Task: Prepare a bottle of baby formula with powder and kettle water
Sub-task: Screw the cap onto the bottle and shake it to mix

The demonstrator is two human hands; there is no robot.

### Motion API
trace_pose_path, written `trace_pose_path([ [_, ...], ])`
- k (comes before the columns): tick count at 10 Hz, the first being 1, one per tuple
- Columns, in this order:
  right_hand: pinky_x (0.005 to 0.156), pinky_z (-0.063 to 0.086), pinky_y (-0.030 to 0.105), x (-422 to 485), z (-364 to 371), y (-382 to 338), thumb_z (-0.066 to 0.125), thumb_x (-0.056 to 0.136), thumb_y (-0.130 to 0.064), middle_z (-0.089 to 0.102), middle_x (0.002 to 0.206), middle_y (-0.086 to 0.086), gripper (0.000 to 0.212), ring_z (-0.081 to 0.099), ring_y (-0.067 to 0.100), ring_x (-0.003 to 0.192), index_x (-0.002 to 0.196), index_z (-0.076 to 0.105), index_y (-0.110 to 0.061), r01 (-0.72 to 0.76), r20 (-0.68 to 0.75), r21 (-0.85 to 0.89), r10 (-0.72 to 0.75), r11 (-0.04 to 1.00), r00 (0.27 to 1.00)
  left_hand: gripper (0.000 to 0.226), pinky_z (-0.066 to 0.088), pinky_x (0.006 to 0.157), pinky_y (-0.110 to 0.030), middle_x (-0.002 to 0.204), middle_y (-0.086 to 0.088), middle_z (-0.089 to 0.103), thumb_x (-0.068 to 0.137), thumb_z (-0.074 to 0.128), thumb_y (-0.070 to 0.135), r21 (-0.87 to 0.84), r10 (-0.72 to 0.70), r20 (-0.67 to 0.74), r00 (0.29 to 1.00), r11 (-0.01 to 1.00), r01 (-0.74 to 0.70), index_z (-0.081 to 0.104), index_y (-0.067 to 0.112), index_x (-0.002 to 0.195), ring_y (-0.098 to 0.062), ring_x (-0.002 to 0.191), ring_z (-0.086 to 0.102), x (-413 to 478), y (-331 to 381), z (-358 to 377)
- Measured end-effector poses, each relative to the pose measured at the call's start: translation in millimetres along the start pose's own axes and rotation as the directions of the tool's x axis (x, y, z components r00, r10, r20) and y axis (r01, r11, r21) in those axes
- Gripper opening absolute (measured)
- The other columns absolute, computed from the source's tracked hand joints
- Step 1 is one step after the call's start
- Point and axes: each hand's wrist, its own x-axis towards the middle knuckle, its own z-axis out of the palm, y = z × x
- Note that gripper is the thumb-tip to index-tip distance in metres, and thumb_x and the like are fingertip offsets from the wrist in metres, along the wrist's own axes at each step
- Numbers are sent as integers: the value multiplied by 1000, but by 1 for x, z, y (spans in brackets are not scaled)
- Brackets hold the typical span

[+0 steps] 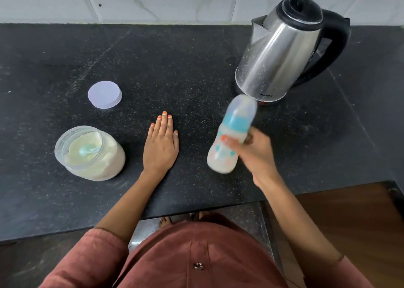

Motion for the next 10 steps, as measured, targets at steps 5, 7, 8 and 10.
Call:
trace_pose_path([
  [5,68,55,17,-3,-9,-5,69,73,-3,70,78,-11,22,67,-2,74,85,64,-21,-39,-9,79,40,996,999,48,10,115,-36,153,-14,19,100,28,22,14,-1,8,1000,1000,1,20,2,143,-25,142,17,1,0,0],
  [7,68,55,18,-4,-5,-1,71,72,-5,69,80,-10,23,66,2,76,87,64,-21,-64,13,23,64,998,998,47,12,115,-38,152,-15,21,99,30,20,4,0,4,1000,1000,0,23,0,142,-26,141,19,0,0,0],
  [8,62,53,14,-9,-6,0,72,71,-2,69,74,-12,23,66,-2,69,88,67,-16,-83,83,-48,86,995,993,48,11,115,-38,152,-14,20,100,29,21,8,-1,10,1000,1000,1,22,1,142,-26,141,18,1,0,0],
  [10,76,56,25,1,-5,-8,66,78,-11,68,88,-8,16,67,5,81,88,62,-23,-45,-125,254,79,966,989,48,10,115,-37,152,-14,19,100,28,21,10,1,7,1000,1000,-1,21,1,142,-25,142,17,-1,0,-1],
])
